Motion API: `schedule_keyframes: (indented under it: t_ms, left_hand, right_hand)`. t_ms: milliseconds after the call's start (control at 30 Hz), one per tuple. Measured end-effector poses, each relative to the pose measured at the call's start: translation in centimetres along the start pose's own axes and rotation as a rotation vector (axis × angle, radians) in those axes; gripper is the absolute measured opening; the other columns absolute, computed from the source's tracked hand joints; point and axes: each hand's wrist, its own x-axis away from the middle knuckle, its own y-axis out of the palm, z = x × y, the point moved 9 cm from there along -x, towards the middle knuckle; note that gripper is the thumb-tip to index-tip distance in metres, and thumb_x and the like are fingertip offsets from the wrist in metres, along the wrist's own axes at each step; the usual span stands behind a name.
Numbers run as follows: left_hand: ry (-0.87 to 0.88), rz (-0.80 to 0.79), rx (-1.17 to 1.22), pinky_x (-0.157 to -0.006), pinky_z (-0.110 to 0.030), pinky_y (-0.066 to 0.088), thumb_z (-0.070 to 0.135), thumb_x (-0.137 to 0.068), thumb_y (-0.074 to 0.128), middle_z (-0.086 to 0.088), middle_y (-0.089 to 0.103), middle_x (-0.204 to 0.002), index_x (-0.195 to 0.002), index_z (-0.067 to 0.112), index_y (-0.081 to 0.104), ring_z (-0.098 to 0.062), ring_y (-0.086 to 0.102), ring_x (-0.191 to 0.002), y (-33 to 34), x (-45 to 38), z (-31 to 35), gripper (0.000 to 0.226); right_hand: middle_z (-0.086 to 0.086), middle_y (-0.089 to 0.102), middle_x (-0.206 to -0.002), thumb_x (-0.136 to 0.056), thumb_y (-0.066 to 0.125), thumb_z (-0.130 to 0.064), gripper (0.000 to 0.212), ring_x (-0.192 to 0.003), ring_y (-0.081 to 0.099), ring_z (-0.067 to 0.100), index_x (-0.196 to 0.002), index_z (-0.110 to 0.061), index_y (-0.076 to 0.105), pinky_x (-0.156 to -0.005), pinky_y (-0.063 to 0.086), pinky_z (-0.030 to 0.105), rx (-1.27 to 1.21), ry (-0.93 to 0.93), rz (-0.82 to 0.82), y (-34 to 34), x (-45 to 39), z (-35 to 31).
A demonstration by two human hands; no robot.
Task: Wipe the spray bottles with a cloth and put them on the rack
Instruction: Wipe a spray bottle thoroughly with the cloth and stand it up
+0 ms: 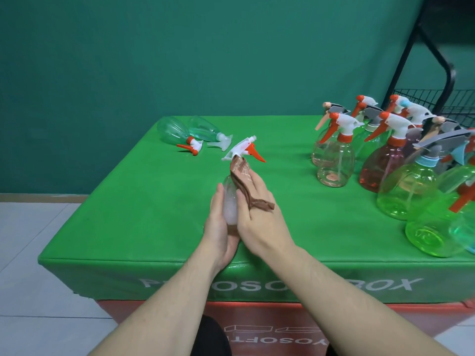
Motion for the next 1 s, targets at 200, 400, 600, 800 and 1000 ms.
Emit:
schedule_keyframes:
  t_ms: [200,400,600,800,1000]
  left_hand:
    - [0.009,0.029,0.053,-0.116,-0.054,0.043,0.074,-0.072,0.079,-0.021,0.057,-0.146,-0.154,0.011,0.039,-0.036,0.057,-0.134,-1.0,-0.9,-0.6,0.111]
    - [0.003,0.039,0.084,-0.108,-0.061,0.048,0.07,-0.071,0.083,-0.027,0.059,-0.141,-0.154,0.014,0.038,-0.046,0.06,-0.127,-1.3,-1.1,-0.6,0.11]
    - [-0.008,0.024,0.058,-0.11,-0.06,0.047,0.067,-0.075,0.082,-0.031,0.056,-0.142,-0.153,0.008,0.04,-0.048,0.057,-0.129,-1.3,-1.0,-0.5,0.106]
    - [-0.041,-0.047,-0.055,-0.115,-0.046,0.044,0.054,-0.097,0.053,-0.022,0.063,-0.139,-0.146,0.003,0.053,-0.033,0.059,-0.132,0.3,0.1,-0.3,0.071]
    - [-0.011,-0.062,-0.125,-0.101,-0.035,0.051,0.037,-0.107,0.04,-0.009,0.071,-0.13,-0.135,0.012,0.064,-0.019,0.067,-0.119,1.1,0.6,-0.2,0.045]
  right_hand:
    - [-0.011,0.006,-0.17,-0.096,0.023,-0.048,0.061,-0.156,0.011,0.014,-0.157,-0.042,0.026,-0.123,0.018,0.052,0.129,-0.054,-0.052,0.7,3.4,0.7]
    - [-0.017,-0.009,-0.169,-0.099,0.021,-0.05,0.06,-0.156,-0.009,0.01,-0.158,-0.05,0.009,-0.126,0.0,0.051,0.169,-0.065,-0.138,1.3,5.9,1.2]
    - [-0.014,-0.008,-0.169,-0.1,0.021,-0.049,0.06,-0.156,-0.012,0.011,-0.159,-0.048,0.01,-0.126,-0.002,0.054,0.197,-0.076,-0.128,1.1,6.5,1.1]
    - [-0.014,-0.002,-0.169,-0.098,0.021,-0.05,0.059,-0.156,-0.011,0.013,-0.157,-0.048,0.019,-0.126,0.002,0.051,0.112,-0.071,-0.075,0.0,4.6,0.6]
    - [-0.005,0.019,-0.168,-0.095,0.025,-0.051,0.063,-0.155,0.01,0.016,-0.155,-0.033,0.038,-0.127,0.012,0.037,0.036,-0.032,-0.02,-1.4,0.4,0.3]
